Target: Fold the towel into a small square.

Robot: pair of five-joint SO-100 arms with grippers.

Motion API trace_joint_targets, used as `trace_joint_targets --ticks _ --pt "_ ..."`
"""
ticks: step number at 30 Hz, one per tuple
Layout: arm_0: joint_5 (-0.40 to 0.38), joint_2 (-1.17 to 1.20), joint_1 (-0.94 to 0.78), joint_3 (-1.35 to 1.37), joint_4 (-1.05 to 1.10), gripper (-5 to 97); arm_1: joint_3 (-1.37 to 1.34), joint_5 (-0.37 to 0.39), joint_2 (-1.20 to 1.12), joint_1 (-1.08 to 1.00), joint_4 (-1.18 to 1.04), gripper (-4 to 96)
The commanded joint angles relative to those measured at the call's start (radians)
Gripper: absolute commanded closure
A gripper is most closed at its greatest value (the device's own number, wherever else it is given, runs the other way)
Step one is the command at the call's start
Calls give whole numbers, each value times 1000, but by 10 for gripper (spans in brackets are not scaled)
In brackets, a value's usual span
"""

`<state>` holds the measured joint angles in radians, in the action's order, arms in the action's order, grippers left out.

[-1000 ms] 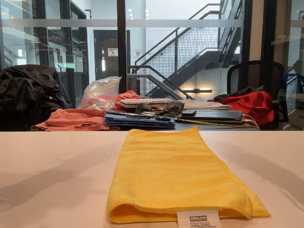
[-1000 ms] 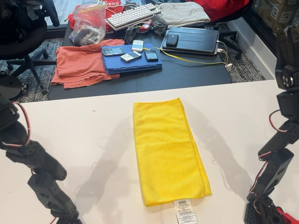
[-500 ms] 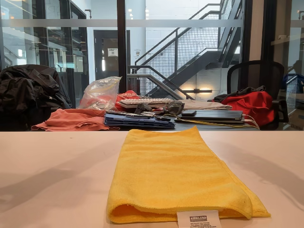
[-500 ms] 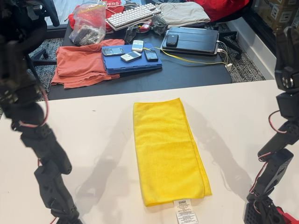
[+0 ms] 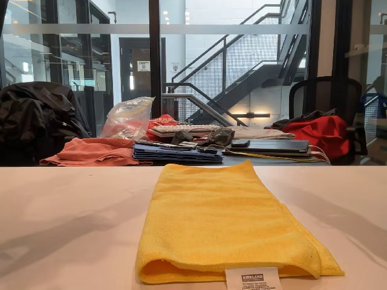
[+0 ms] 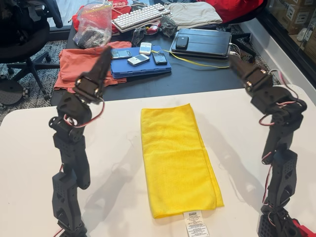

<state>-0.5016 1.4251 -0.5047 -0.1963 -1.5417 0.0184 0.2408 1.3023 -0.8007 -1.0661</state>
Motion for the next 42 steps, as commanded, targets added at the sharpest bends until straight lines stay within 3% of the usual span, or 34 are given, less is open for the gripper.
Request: trace_joint_targets --ticks 1,4,7,11,15,19,23,32,39,42 --pt "-9 -9 6 -11 -126 726 2 -155 11 12 -210 699" --pt "-11 -20 9 -12 -279 726 6 -348 12 15 -508 699" --pt "0 -31 9 0 -304 726 -15 -446 31 17 -696 699" --pt "0 -32 9 2 -305 726 -181 -454 173 26 -652 699" --pt "0 -23 9 46 -311 724 -575 -453 431 28 -663 699" --pt "-2 -18 9 221 -313 725 -1035 -454 683 28 -655 698" --pt "-3 -15 5 495 -313 728 -1339 -453 758 41 -598 692" --pt "-11 107 6 1072 -311 730 -1528 -456 627 67 -502 692" --pt "-15 330 -15 1611 -304 730 -1554 -453 574 -169 -494 699" --pt "-66 428 -14 1753 -301 730 -1566 -451 565 -368 -485 699"
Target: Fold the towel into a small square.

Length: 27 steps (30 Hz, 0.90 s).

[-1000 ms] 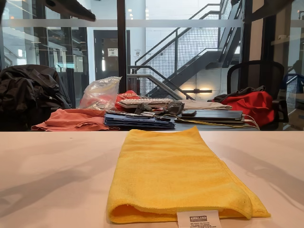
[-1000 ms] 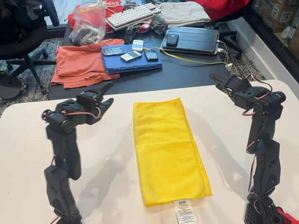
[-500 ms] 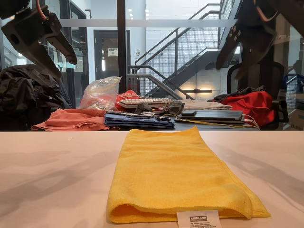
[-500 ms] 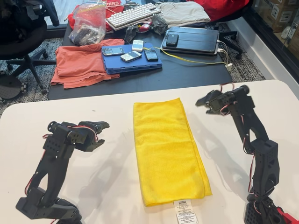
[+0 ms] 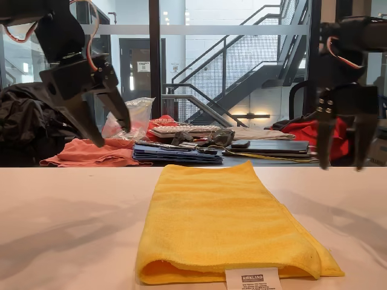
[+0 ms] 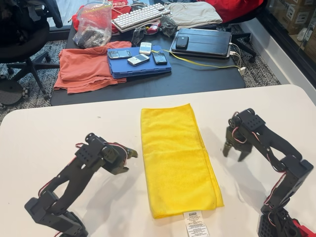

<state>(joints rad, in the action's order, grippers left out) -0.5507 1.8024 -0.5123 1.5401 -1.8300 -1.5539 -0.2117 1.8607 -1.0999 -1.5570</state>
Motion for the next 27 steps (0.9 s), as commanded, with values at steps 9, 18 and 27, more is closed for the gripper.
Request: trace_joint_targets --ticks 9,18,27 --pt "-69 130 110 57 51 730 23 2 -380 -245 8 699" --pt "-83 126 282 57 115 730 382 2 -721 -313 -9 700" --pt "-83 117 339 58 133 730 488 2 -779 -417 -101 700"
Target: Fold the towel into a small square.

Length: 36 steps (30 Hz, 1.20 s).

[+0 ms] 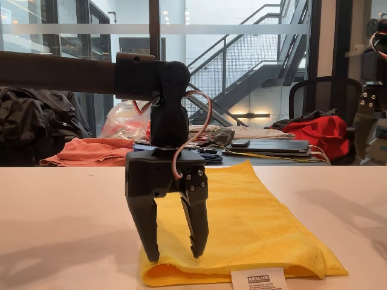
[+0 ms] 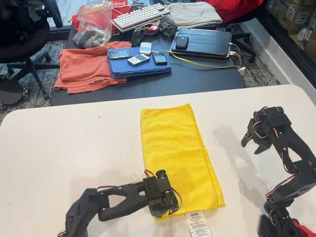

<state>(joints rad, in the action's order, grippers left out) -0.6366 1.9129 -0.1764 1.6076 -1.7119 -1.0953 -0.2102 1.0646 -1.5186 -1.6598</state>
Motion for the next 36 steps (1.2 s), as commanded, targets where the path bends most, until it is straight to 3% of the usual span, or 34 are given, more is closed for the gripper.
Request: trace_joint_targets --ticks 1,19,31,36 --pt "3 6 5 -6 29 730 29 0 25 12 -3 700" --pt "3 6 5 -6 107 729 -89 0 25 43 -14 700" --pt "3 6 5 -9 104 730 -66 0 -179 44 -20 701" --pt "3 18 5 -11 103 730 -60 0 -189 43 0 808"
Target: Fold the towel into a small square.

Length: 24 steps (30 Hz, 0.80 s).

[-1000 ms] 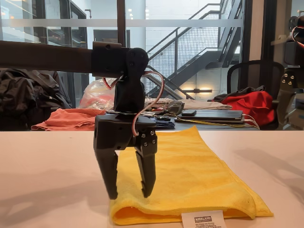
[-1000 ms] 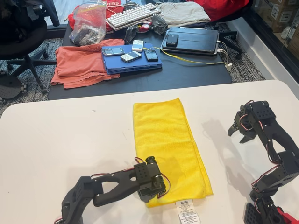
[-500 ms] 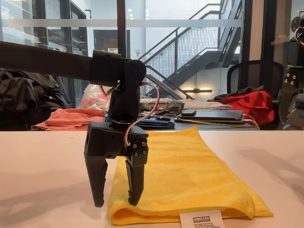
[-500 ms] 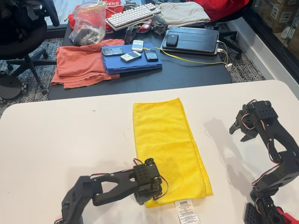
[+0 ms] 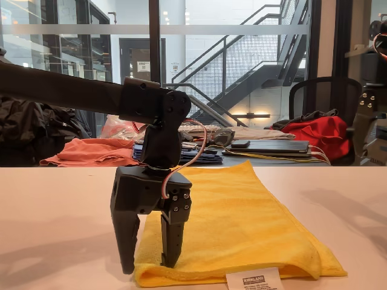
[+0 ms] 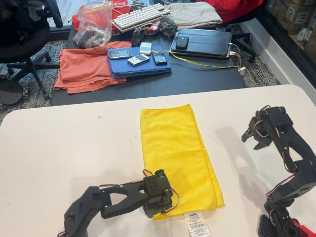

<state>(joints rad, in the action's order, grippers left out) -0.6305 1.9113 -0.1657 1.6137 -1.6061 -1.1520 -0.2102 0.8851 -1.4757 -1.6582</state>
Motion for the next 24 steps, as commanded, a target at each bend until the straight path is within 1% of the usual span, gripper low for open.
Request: trace_joint_targets --ticks 1,3,4,8,11,14,18,19,21,24 --pt "-3 21 -6 -17 -3 730 -3 0 -17 0 18 846" --pt "-3 23 -6 -17 -12 730 -6 2 -41 0 75 924" --pt "-3 23 -6 -18 -21 730 -5 2 -48 0 91 943" --pt "-3 23 -8 -18 -57 730 -5 2 -26 -3 110 913" --pt "-3 23 -5 -18 -61 730 -6 2 29 -3 109 928" --pt "-3 23 -5 -18 -51 730 -5 0 150 -2 103 929" --pt "-3 20 -5 -18 -48 731 -3 5 472 23 20 929" --pt "-3 18 -5 -18 -48 731 -3 17 549 35 0 928" --pt "-2 17 -5 -17 -48 731 -3 66 687 51 -9 928" --pt "2 15 -5 -15 -48 731 3 183 836 83 18 928"
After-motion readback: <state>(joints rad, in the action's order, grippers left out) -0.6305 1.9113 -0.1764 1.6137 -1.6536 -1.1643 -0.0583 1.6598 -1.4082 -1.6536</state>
